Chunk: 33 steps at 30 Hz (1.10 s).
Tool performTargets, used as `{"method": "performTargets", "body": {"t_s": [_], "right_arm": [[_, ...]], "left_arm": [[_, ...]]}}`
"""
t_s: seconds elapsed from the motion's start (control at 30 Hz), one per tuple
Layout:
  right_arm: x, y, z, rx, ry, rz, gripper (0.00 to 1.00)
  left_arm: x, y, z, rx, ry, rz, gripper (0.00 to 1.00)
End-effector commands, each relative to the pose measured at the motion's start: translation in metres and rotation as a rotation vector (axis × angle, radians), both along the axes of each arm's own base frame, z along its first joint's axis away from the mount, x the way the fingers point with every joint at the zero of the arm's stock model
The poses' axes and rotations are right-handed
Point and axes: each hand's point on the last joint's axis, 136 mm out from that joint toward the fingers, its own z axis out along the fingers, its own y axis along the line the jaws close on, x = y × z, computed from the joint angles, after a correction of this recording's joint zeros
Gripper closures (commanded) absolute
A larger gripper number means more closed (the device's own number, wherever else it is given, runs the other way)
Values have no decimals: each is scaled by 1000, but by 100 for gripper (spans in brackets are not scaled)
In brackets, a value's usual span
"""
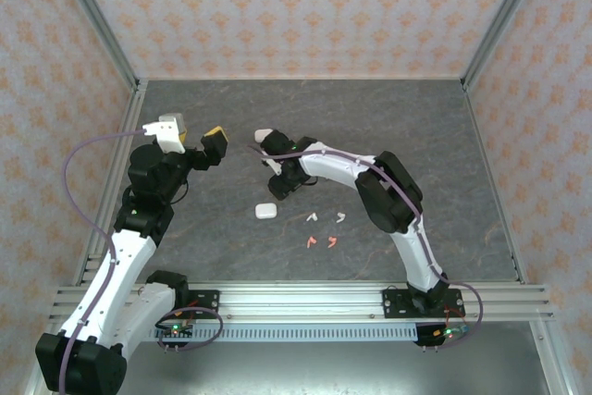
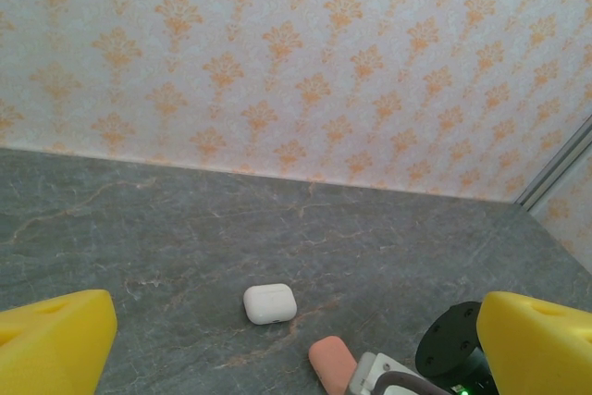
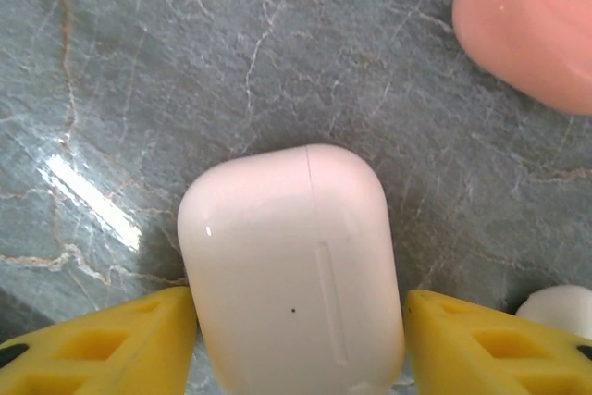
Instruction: Insert the wireless bluetooth earbuds into the charging case
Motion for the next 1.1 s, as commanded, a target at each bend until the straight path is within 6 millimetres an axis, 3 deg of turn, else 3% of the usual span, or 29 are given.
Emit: {"method": "performTargets", "body": {"t_s": [0.0,0.23,0.37,0.53,0.67,0.77,1.07], "right_arm": [[-12,-27,-3,-102,13,-1,43],[-12,-25,-5,-92,11,-3,52],[-7,-21,11,-44,-36,-2,56],[2,-14,55,51,-159,22,61],[-3,-8,101,178,-255,78,62],[-11,-9,139,265,-342,137,62],[-32,-39,243,382,-663,247,62]], "left_arm": [[-2,3,15,5,-36,13,0],[-2,0,17,-1,-42,-3,0],[-4,-9,24,-6,-54,-55,0],[-4,-16,34,-28,-64,-95,0],[-4,-23,47,-59,-80,-133,1],[-6,-35,61,-81,-88,-205,9],[-9,-79,90,-168,-75,-464,23]]}}
